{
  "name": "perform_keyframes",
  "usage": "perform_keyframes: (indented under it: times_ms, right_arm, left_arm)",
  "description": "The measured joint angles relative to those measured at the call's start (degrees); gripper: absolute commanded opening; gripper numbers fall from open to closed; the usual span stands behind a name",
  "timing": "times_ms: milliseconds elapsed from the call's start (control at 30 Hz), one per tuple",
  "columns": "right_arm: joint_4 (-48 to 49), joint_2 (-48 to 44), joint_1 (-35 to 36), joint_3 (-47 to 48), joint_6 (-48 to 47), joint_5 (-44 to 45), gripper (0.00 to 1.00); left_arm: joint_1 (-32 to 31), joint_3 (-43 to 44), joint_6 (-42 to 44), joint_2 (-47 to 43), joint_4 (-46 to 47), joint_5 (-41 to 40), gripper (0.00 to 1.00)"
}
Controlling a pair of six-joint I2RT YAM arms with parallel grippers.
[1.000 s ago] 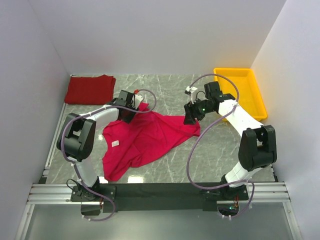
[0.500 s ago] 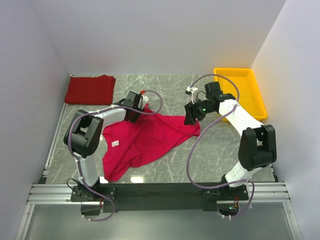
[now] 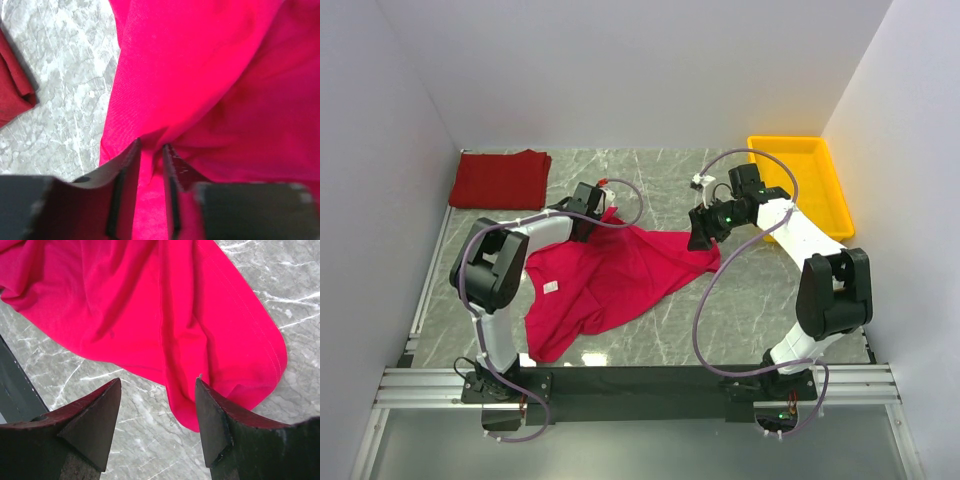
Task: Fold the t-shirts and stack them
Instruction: Flatten the tshirt out
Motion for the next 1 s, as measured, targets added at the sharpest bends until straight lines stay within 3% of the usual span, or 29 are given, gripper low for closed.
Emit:
perform_keyframes:
  times_ms: [167,267,1000]
  right_arm:
    - [-0.2,0.0,0.0,0.0,-0.04,0.0,0.67]
    - [-0.26,0.0,0.0,0.0,-0.28,0.07,0.67]
    - [-7.43,2.36,0.24,-0.09,-11.54,7.85,0.68]
  left_arm:
    - [0.0,0.11,-0.02,0.55,0.09,0.0,0.14]
    - [0.0,0.22,-0.11,0.55,0.04,0.02,0.01]
    - [5.49,0.33,-2.58,-10.51,-1.73,5.84,0.01]
